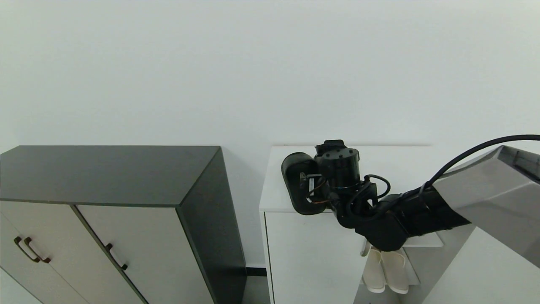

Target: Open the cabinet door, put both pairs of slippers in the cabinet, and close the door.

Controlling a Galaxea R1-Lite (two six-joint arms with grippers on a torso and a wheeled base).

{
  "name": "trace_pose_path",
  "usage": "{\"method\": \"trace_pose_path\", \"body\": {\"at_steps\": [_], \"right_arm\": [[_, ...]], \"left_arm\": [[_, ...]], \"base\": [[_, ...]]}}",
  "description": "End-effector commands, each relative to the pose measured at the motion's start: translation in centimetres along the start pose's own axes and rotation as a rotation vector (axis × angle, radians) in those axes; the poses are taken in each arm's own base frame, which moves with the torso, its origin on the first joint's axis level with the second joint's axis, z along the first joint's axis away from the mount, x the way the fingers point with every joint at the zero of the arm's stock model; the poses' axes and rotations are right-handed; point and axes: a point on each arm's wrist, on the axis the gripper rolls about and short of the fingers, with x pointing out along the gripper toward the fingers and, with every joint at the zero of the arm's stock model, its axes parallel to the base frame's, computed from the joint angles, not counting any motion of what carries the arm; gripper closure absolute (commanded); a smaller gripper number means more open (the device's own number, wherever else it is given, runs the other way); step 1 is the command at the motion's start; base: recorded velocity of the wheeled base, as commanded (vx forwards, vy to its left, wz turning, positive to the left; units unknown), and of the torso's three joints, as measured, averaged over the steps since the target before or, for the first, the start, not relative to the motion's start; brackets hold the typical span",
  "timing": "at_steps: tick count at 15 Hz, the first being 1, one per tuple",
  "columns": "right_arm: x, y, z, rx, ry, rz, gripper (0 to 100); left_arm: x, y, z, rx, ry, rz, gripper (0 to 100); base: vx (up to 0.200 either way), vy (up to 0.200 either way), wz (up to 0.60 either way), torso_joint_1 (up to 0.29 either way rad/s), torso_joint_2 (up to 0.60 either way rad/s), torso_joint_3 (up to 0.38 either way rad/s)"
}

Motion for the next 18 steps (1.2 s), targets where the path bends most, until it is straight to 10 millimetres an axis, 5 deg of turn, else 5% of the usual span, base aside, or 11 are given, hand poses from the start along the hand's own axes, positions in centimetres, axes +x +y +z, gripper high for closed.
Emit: {"method": "trace_pose_path", "body": {"at_steps": [1, 7, 8, 15, 18], "right_arm": [[1.7, 0.0, -1.1, -0.007, 0.011, -0.018, 0], [4.1, -0.4, -0.8, -0.018, -0.006, -0.041, 0], [4.2, -0.4, -0.7, -0.018, -0.006, -0.040, 100], [3.9, 0.2, 0.2, -0.013, -0.021, -0.036, 100], [1.9, 0.1, 1.5, -0.007, -0.032, -0.018, 100]], "left_arm": [[0.0, 0.0, 0.0, 0.000, 0.001, 0.000, 100], [0.0, 0.0, 0.0, 0.000, 0.001, 0.000, 100], [0.0, 0.0, 0.0, 0.000, 0.001, 0.000, 100], [0.0, 0.0, 0.0, 0.000, 0.001, 0.000, 100], [0.0, 0.0, 0.0, 0.000, 0.001, 0.000, 100]], "base": [[0.000, 0.000, 0.00, 0.000, 0.00, 0.000], [0.000, 0.000, 0.00, 0.000, 0.00, 0.000], [0.000, 0.000, 0.00, 0.000, 0.00, 0.000], [0.000, 0.000, 0.00, 0.000, 0.00, 0.000], [0.000, 0.000, 0.00, 0.000, 0.00, 0.000]]}}
